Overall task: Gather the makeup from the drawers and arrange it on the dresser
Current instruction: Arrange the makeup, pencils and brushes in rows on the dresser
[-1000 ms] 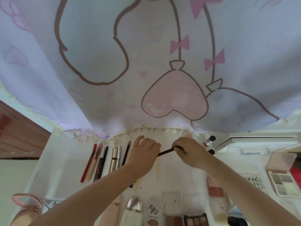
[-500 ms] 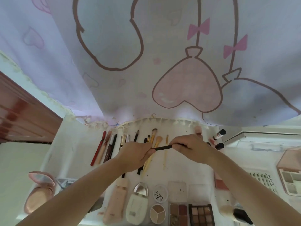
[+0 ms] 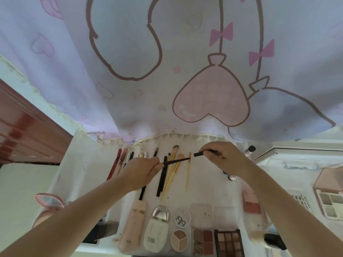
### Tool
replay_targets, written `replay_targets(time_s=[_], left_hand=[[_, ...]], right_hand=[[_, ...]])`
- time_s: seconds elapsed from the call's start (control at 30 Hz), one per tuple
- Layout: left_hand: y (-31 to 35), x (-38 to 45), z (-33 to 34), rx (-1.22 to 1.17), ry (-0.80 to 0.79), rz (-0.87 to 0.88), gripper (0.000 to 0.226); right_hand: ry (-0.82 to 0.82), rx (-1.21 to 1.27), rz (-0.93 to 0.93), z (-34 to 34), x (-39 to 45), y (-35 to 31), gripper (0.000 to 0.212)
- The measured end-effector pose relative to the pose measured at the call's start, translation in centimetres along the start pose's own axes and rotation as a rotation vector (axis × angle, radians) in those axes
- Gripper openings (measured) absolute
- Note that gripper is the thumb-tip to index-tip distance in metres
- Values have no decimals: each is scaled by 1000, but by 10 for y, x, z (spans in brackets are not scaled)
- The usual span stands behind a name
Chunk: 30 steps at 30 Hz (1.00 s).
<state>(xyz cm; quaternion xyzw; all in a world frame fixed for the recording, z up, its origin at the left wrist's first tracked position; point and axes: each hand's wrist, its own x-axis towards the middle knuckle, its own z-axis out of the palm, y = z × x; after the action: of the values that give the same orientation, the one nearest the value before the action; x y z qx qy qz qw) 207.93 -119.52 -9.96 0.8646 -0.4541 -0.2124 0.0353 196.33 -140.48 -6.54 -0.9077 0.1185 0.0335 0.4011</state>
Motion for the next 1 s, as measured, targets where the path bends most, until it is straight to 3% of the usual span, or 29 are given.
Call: replay_targets(time_s=[0.2,0.37,0.8,0.9,1.0], left_hand=[[-6,-4,9,-39,2,-21,42],[-6,-6,17,-44,2,-24,25],[-7,-6,26,-84,65,60,50],[-6,-3,30,-136,22,46,31],[-5,-5,35,-223,30,54,29]], right_hand=[[-54,26,-22,15,3,-1,22],[-92,14,-48,23,5,-6,23],[-99,-20,-62,32,6,-4,20],[-135,-15,-54,41,10,-2,21],[-123,20,-9,49,14,0,24]])
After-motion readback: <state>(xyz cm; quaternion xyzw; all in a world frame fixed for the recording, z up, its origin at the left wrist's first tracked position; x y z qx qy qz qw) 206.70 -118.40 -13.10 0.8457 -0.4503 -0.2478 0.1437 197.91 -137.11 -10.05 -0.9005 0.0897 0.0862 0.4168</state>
